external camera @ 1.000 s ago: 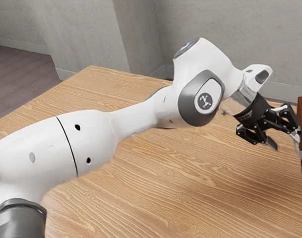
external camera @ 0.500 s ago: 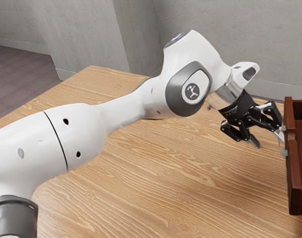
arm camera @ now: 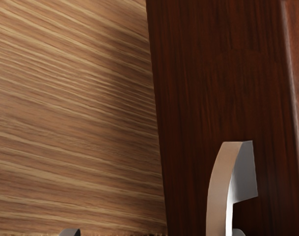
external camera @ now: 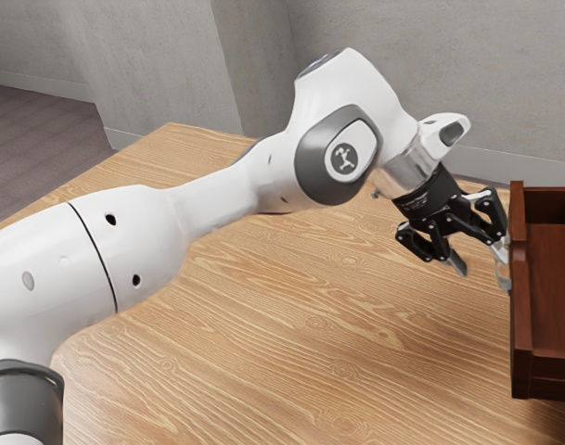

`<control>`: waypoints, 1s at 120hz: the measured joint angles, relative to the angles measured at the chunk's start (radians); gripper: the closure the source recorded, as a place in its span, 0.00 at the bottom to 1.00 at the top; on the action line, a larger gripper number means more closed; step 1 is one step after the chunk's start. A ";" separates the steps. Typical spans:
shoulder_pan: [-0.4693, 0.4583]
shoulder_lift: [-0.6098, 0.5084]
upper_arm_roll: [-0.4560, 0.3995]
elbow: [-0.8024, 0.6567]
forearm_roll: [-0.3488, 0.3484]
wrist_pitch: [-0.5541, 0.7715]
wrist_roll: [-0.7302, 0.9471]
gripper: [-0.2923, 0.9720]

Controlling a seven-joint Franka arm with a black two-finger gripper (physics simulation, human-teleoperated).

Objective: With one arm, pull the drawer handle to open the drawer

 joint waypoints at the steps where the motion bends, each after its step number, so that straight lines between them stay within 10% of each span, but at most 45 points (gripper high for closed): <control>1: 0.000 -0.001 0.001 -0.001 0.000 -0.002 0.000 0.51; 120: 0.093 -0.132 0.001 -0.150 -0.002 -0.063 0.010 0.51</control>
